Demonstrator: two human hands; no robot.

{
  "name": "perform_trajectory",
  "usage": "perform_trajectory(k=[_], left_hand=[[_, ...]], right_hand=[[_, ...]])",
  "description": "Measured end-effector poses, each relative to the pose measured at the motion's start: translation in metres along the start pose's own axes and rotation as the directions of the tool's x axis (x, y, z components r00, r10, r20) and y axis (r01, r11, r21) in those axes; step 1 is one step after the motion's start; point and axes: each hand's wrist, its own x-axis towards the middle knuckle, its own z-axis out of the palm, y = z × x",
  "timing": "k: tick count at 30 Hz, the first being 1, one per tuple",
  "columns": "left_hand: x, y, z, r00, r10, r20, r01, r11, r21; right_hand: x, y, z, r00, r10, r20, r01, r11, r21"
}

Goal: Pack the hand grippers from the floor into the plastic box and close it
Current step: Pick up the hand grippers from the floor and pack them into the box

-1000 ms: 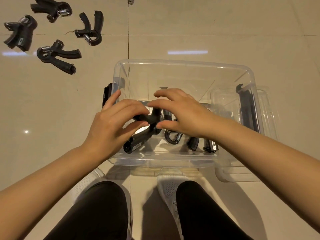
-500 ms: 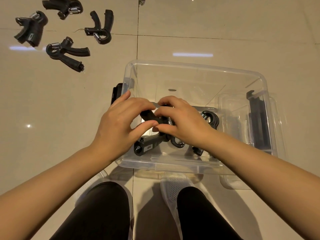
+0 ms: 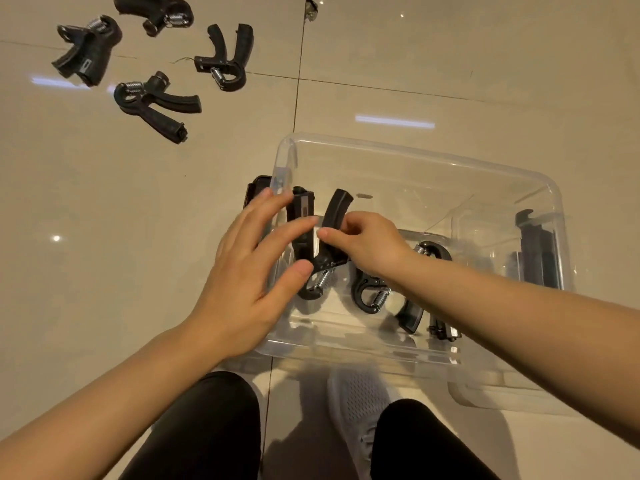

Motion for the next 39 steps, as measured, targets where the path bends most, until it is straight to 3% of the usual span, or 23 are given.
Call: perform_trajectory(k=[5, 10, 12, 15, 17, 26, 29, 31, 33, 39], left_hand=[[0.000, -0.003, 0.002, 0.999, 0.009, 0.034, -0.009, 1.000, 0.022], [-0.002, -0.002, 0.003, 1.000, -0.007, -0.004, 0.007, 1.000, -0.004], [-0.002, -0.002, 0.002, 1.000, -0.012, -0.009, 0.012, 1.000, -0.003], [-0.002, -0.001, 0.003, 1.000, -0.013, -0.009, 0.013, 1.000, 0.003], [-0.001, -0.001, 0.003, 1.000, -0.017, -0.014, 0.016, 1.000, -0.007], [-0.002, -0.002, 0.003, 0.999, -0.012, -0.033, 0.011, 1.000, -0.027], [-0.002, -0.002, 0.003, 0.999, -0.005, -0.036, 0.004, 1.000, -0.028], [-0.002, -0.003, 0.004, 0.999, -0.002, -0.033, 0.001, 1.000, -0.031], [-0.002, -0.003, 0.004, 0.999, -0.008, -0.032, 0.007, 0.999, -0.034], [-0.002, -0.004, 0.004, 0.999, -0.010, -0.036, 0.009, 0.999, -0.034]], right_hand=[[-0.005, 0.009, -0.011, 0.994, -0.104, 0.040, 0.102, 0.994, 0.035], [-0.005, 0.003, -0.033, 0.901, -0.433, -0.012, 0.427, 0.893, -0.143], [-0.003, -0.003, -0.035, 0.788, -0.609, 0.085, 0.601, 0.733, -0.319], [0.003, 0.000, -0.021, 0.530, -0.768, 0.360, 0.770, 0.257, -0.584], [0.002, 0.006, -0.008, 0.470, -0.775, 0.422, 0.774, 0.131, -0.620], [-0.006, 0.028, -0.004, 0.533, -0.758, 0.376, 0.626, 0.054, -0.778], [-0.001, 0.028, 0.005, 0.619, -0.647, 0.446, 0.622, 0.057, -0.781], [-0.001, 0.032, 0.016, 0.684, -0.469, 0.558, 0.645, 0.034, -0.763], [-0.003, 0.041, 0.025, 0.719, -0.295, 0.630, 0.676, 0.084, -0.732], [-0.004, 0.050, 0.028, 0.701, -0.312, 0.642, 0.695, 0.094, -0.713]])
